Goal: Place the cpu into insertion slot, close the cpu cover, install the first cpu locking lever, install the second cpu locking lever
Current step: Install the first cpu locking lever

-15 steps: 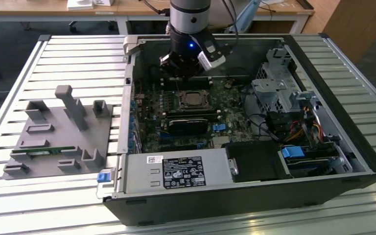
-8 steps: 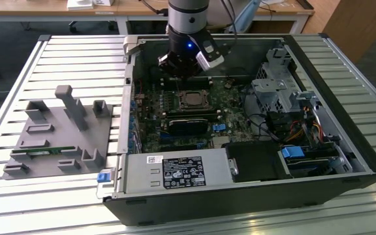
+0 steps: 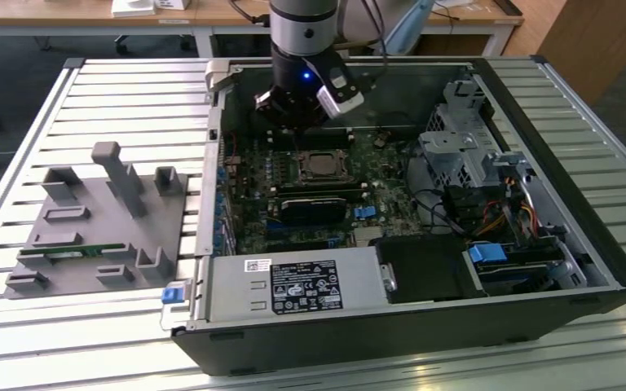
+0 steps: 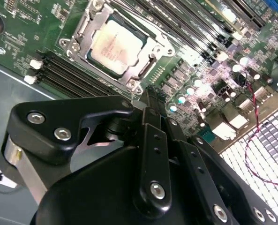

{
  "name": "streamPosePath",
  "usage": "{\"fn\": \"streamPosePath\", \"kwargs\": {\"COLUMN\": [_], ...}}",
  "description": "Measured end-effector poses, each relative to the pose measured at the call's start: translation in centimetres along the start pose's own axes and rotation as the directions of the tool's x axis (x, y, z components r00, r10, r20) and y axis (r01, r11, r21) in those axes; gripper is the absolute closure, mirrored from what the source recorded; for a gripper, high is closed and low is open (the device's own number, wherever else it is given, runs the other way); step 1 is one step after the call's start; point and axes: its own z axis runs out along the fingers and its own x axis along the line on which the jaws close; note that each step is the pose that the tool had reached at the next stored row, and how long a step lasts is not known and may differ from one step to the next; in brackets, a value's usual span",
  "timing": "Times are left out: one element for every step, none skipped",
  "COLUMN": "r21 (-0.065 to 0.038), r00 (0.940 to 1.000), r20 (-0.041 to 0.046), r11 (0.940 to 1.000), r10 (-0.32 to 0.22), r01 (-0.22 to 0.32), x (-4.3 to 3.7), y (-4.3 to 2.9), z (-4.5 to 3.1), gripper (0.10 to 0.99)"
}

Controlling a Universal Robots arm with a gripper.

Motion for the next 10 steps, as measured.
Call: {"fn": "streamPosePath", "kwargs": {"r21": [0.000,0.000,0.000,0.000,0.000,0.000,0.000,0.000,0.000,0.000], "r00": [1.0000,1.0000,1.0000,1.0000,1.0000,1.0000,1.0000,1.0000,1.0000,1.0000], "r20": [0.0000,0.0000,0.0001,0.0000,0.0000,0.0000,0.0000,0.0001,0.0000,0.0000], "r11": [1.0000,1.0000,1.0000,1.0000,1.0000,1.0000,1.0000,1.0000,1.0000,1.0000], "r10": [0.000,0.000,0.000,0.000,0.000,0.000,0.000,0.000,0.000,0.000], "r01": [0.000,0.000,0.000,0.000,0.000,0.000,0.000,0.000,0.000,0.000], "x": [0.13,0.26,0.32,0.39,0.48,0.56,0.63,0.69,0.76,0.82], "y": [0.01,0.02,0.03,0.03,0.03,0.04,0.04,0.05,0.05,0.06], "z": [0.00,0.00,0.00,0.00,0.00,0.00,0.00,0.00,0.00,0.00], "gripper": [0.980,0.980,0.980,0.980,0.980,0.980,0.980,0.980,0.980,0.980]}}
